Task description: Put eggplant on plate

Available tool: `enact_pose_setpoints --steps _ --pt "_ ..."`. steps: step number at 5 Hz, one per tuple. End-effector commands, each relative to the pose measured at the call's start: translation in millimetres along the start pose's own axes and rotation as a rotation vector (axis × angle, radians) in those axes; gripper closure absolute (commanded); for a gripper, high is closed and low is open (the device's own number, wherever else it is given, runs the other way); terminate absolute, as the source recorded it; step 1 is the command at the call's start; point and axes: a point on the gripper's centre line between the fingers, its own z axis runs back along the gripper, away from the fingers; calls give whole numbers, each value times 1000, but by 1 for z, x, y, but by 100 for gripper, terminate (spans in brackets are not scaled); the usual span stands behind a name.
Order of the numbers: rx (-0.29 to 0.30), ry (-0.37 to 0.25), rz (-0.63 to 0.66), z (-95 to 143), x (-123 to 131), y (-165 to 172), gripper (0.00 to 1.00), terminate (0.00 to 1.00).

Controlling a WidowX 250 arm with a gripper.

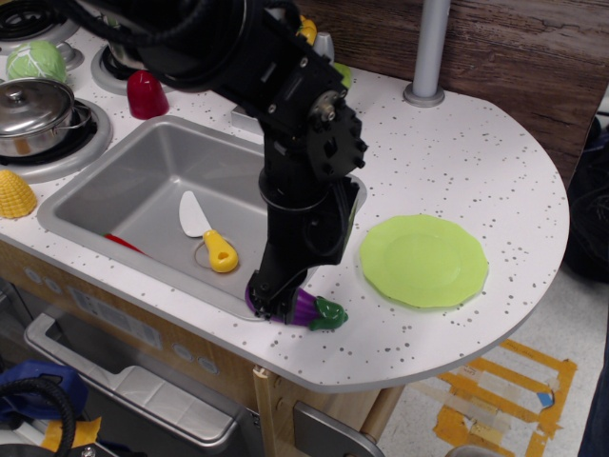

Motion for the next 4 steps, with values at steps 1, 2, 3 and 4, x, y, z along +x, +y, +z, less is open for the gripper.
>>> enact_pose_setpoints --steps 1,2,3,4 --pt "26 -39 -63 -5 -4 6 0 0" --pt "35 -53 -70 -10 -3 6 0 0" --pt "42 -70 -84 -16 -6 7 0 0" --pt "54 -72 -88 -22 -9 6 0 0"
